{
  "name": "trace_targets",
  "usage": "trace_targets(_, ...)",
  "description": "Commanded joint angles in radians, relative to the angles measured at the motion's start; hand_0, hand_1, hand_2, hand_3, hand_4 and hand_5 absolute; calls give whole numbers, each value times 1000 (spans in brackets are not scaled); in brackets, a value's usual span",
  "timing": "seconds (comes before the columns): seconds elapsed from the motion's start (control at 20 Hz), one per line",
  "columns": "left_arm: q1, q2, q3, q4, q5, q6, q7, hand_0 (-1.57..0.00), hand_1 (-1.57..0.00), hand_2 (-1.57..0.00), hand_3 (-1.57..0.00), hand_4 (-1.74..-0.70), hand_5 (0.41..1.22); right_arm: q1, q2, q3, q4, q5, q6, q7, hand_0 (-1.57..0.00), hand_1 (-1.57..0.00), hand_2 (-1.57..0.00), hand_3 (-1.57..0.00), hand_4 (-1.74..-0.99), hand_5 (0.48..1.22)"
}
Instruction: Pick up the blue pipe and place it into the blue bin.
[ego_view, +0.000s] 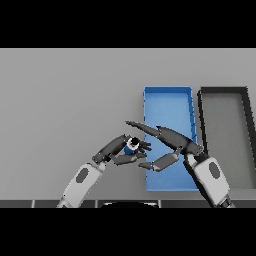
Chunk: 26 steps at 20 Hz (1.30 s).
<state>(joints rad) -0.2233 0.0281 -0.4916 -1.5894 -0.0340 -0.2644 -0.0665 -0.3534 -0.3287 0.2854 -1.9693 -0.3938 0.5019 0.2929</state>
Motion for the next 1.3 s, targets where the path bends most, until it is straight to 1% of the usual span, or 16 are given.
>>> trace_targets(0.0,-4,-13,1,-2,7,-3,21,-1571,-1571,-1571,-1571,-1465,1221,-35,5,3,21,8,1,11,1,-2,-52,1,-1242,551)
trace_targets(0.15,-6,-18,20,9,9,-16,42,-1571,-1571,-1571,-1571,-1470,1221,-93,26,27,44,20,8,36,-11,-20,-71,1,-1209,534)
trace_targets(0.25,-3,-15,32,4,1,-19,41,-1571,-1571,-1571,-1571,-1469,1221,-134,46,46,66,24,6,71,-23,-32,-83,1,-1186,521)
trace_targets(0.4,-2,-15,37,12,-21,-32,56,-1571,-1571,-1571,-1571,-1465,1221,-194,77,57,136,46,23,80,-69,-108,-166,-44,-1204,497)
trace_targets(0.45,5,-19,32,17,-36,-32,53,-1571,-1571,-1571,-1571,-1462,1221,-204,77,57,149,44,35,81,-168,-218,-261,-128,-1233,487)
trace_targets(0.5,11,-25,35,-1,-27,-36,39,-1571,-1571,-1571,-1571,-1517,1221,-199,82,66,144,48,45,66,-323,-362,-377,-242,-1278,485)
trace_targets(0.55,8,-27,38,-3,-26,-36,80,-1571,-1571,-1571,-1571,-1560,1221,-216,95,72,154,45,48,66,-507,-530,-538,-401,-1331,489)
trace_targets(0.65,9,-27,33,-5,-47,-35,111,-1571,-1571,-1571,-1571,-1622,1221,-227,106,69,172,42,50,60,-876,-877,-910,-762,-1467,518)
trace_targets(0.7,13,-32,35,2,-54,-30,112,-1571,-1571,-1571,-1571,-1645,1221,-231,118,75,175,40,42,71,-1015,-1015,-1042,-872,-1514,550)
trace_targets(0.75,11,-41,39,-4,-41,-37,97,-1571,-1571,-1571,-1511,-1662,1221,-218,125,87,168,36,42,77,-1126,-1127,-1148,-953,-1551,596)
trace_targets(0.8,19,-51,43,8,-26,-46,64,-1571,-1571,-1571,-1523,-1677,1221,-206,135,90,166,22,37,78,-1215,-1215,-1233,-1021,-1581,650)
trace_targets(0.9,33,-56,50,2,-2,-65,34,-1571,-1571,-1571,-1502,-1699,1221,-200,146,101,159,13,25,66,-1343,-1343,-1354,-1186,-1628,856)
trace_targets(1.0,23,-59,61,-9,10,-73,54,-1571,-1571,-1571,-1464,-1713,1221,-211,145,107,160,32,15,57,-1425,-1425,-1432,-1304,-1665,987)
trace_targets(1.05,21,-69,58,6,-2,-68,48,-1571,-1571,-1571,-1441,-1718,1221,-201,136,108,154,42,19,54,-1454,-1454,-1460,-1357,-1680,1034)
trace_targets(1.2,22,-58,73,-17,-14,-86,79,-1571,-1571,-1571,-1433,-1728,1221,-184,137,121,153,63,18,-13,-1511,-1511,-1514,-1462,-1710,1125)
trace_targets(1.25,19,-67,71,-14,-16,-86,82,-1571,-1571,-1571,-1428,-1730,1221,-190,136,112,157,43,15,-1,-1523,-1523,-1526,-1484,-1716,1144)
